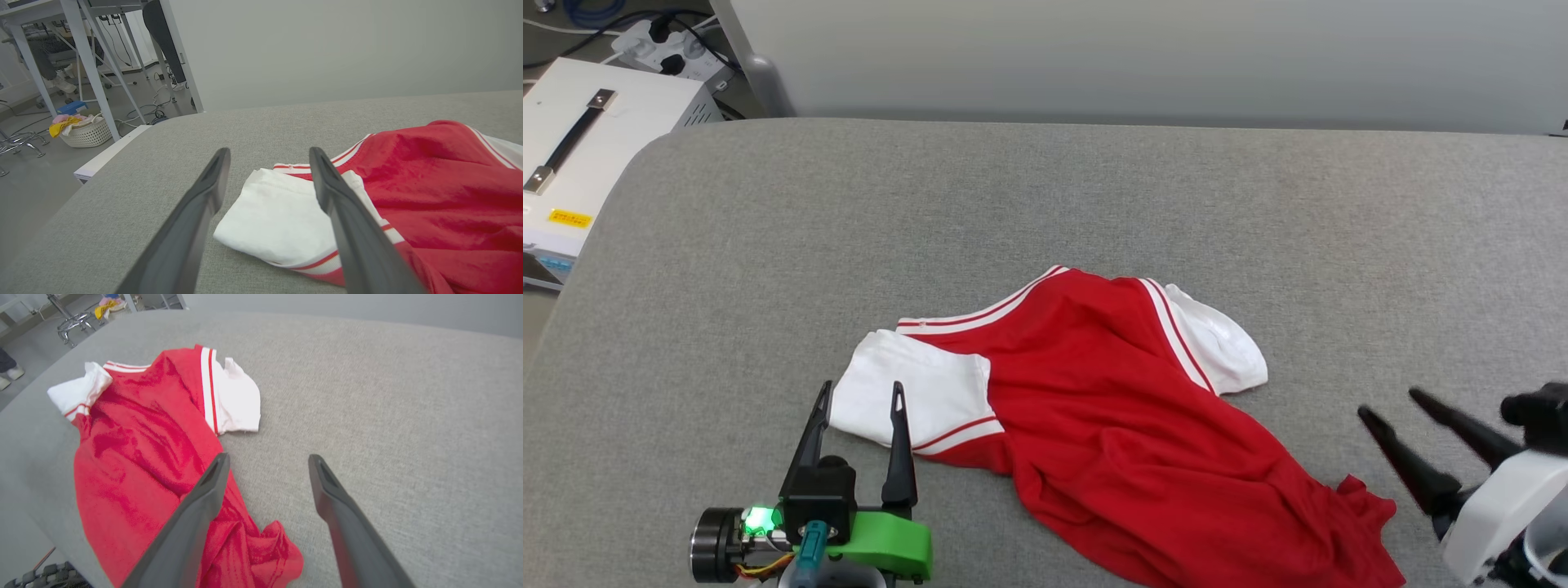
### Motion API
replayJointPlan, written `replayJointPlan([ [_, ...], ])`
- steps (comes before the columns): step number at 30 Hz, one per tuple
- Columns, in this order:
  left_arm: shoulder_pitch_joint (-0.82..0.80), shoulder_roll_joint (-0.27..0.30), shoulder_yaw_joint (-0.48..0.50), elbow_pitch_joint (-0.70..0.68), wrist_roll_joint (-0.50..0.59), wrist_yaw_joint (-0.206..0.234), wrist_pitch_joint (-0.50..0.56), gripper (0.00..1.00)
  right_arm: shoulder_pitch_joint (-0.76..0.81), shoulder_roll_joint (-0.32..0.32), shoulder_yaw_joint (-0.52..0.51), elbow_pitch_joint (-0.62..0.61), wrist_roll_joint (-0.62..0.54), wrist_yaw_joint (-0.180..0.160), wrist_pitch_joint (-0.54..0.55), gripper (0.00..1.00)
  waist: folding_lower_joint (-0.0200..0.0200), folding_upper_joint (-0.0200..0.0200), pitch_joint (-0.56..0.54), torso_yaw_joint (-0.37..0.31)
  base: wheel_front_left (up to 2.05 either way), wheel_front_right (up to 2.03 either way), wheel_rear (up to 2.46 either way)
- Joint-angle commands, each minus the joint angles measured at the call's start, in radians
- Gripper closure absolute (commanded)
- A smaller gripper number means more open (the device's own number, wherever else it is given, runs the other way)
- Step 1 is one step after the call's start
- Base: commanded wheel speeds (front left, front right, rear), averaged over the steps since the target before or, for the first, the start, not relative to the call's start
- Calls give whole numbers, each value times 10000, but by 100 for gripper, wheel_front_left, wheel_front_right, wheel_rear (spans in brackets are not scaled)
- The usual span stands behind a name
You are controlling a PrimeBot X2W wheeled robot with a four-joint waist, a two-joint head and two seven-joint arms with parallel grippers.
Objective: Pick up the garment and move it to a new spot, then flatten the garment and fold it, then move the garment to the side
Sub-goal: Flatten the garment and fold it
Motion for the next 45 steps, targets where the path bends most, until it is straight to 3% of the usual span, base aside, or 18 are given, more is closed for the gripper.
replayJointPlan([
  [1, 74, 51, -7, -21, 75, -4, 3, 0, -285, 93, -409, -409, -217, -7, 121, 0, 0, -1, 21, 65, 0, 0, 0],
  [5, 0, 69, -37, -93, 107, 10, 2, 0, -1010, 76, -1176, -1573, -765, -7, 889, 0, 0, -1, 169, 181, 0, 0, 0],
  [10, -295, 74, -121, -220, 143, 7, 2, 0, -2659, -370, -983, -2037, -946, -7, 2191, 0, 0, -1, 578, 450, 0, 0, 0],
  [17, -792, 9, -284, -290, 132, 14, 2, 0, -5039, -1198, 1011, -1239, -98, -7, 4658, 0, 0, -1, 1129, 840, 0, 0, 0],
  [23, -1039, -66, -398, -387, 94, 77, 2, 0, -6513, -1368, 2949, -13, 563, -7, 6434, 0, 0, -1, 1629, 1146, 0, 0, 0],
  [29, -1312, -150, -567, -452, 55, 100, 2, 0, -7315, -999, 4290, 1565, 827, -7, 6707, 0, 0, -1, 2083, 1449, 0, 0, 0],
  [40, -1580, -242, -701, -367, 7, 187, 2, 0, -7287, -604, 6453, 3706, 995, -7, 5795, 0, 0, -1, 2425, 1594, 0, 0, 0],
  [41, -1585, -245, -694, -354, 5, 195, 2, 0, -7347, -596, 6586, 3734, 1040, -7, 5588, 25, 0, -1, 2407, 1566, 0, 0, 0],
  [42, -1585, -247, -685, -344, 6, 202, 2, 0, -7418, -592, 6674, 3736, 1075, -7, 5385, 100, 0, -1, 2378, 1538, 0, 0, 0],
  [45, -1546, -232, -674, -287, 22, 188, 2, 0, -7794, -601, 6769, 3706, 1159, -7, 4517, 100, 0, -1, 2187, 1428, 0, 0, 0],
])
